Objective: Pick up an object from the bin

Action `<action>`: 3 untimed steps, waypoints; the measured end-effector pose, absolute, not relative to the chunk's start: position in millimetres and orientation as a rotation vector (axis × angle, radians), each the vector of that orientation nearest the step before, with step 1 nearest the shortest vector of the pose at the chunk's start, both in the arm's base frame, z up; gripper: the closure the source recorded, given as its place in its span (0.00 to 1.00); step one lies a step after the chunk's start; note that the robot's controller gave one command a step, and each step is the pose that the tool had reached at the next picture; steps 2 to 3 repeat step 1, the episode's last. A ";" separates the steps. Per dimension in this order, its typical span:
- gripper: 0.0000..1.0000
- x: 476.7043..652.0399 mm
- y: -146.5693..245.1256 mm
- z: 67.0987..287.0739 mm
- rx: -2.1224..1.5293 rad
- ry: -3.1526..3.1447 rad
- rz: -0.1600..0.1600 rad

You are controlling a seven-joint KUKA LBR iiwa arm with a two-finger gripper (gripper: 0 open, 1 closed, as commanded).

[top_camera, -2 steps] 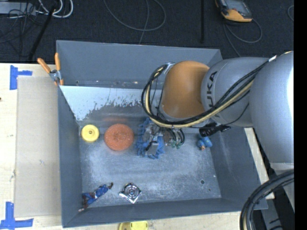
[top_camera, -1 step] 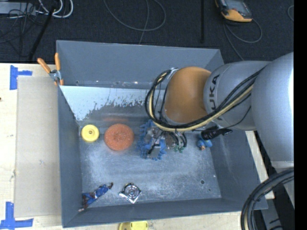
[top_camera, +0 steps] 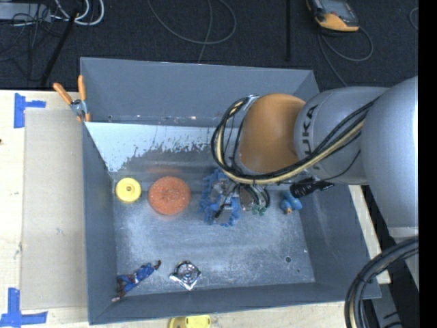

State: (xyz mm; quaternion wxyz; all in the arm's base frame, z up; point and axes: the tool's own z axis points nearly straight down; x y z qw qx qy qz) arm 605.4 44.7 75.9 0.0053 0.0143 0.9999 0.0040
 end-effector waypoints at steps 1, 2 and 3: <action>1.00 589.9 37.2 269.4 0.107 3.141 0.000; 1.00 589.9 37.2 269.4 0.107 3.141 0.000; 1.00 589.9 37.2 269.4 0.107 3.141 0.000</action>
Offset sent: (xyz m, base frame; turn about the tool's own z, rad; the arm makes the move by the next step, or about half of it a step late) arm 0.0000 0.0000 0.0000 0.0000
